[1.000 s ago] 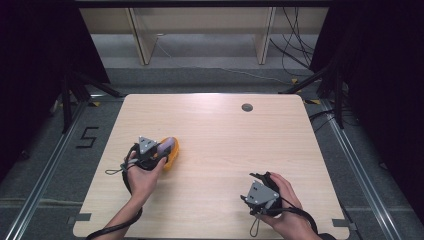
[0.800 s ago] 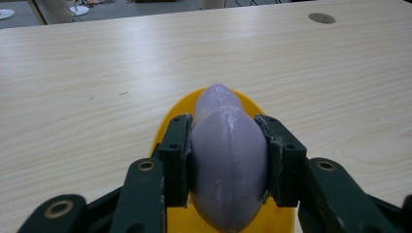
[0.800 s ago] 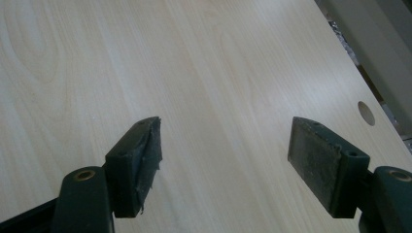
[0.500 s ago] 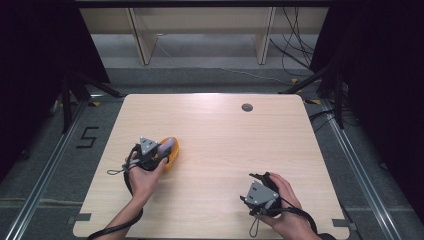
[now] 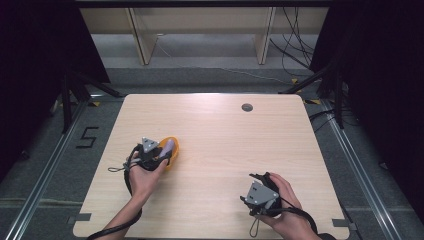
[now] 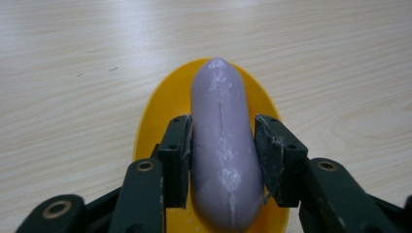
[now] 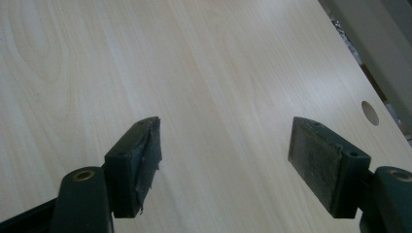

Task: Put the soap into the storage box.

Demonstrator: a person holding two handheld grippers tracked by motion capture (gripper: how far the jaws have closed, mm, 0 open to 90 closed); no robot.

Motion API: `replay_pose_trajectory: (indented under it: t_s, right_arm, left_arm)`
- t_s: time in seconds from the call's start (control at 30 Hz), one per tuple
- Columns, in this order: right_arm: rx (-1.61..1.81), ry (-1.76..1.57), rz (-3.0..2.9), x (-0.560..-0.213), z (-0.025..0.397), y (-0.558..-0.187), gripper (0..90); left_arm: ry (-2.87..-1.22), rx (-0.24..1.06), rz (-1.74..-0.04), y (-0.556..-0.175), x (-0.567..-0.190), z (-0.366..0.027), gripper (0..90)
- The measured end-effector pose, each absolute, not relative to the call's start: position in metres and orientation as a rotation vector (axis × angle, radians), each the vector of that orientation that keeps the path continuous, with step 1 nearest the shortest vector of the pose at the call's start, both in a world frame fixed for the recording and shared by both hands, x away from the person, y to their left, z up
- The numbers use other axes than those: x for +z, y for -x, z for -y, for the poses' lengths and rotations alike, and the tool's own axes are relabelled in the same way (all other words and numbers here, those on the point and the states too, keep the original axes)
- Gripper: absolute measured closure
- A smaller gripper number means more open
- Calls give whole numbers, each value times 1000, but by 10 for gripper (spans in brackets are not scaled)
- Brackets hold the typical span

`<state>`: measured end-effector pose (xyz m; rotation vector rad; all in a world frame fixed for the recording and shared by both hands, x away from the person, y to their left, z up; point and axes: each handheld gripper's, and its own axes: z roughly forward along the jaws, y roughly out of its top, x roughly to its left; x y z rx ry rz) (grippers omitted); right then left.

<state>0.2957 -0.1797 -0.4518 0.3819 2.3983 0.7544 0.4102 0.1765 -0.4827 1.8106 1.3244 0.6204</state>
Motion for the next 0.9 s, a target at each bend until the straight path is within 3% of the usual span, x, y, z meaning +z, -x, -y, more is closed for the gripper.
replay_pose_trajectory:
  t_s: [0.23, 0.53, 0.9]
  right_arm:
    - [751, -362, -2402, -452, 180, -296, 284]
    - [753, -372, -2409, -453, 180, -296, 280]
    - [747, -393, -2409, -454, 180, -295, 278]
  left_arm:
    - [-1817, 604, -1333, -411, -484, -178, 536]
    - [-1800, 564, -1305, -401, -470, -190, 371]
    - [-1780, 545, -1233, -373, -459, -218, 336]
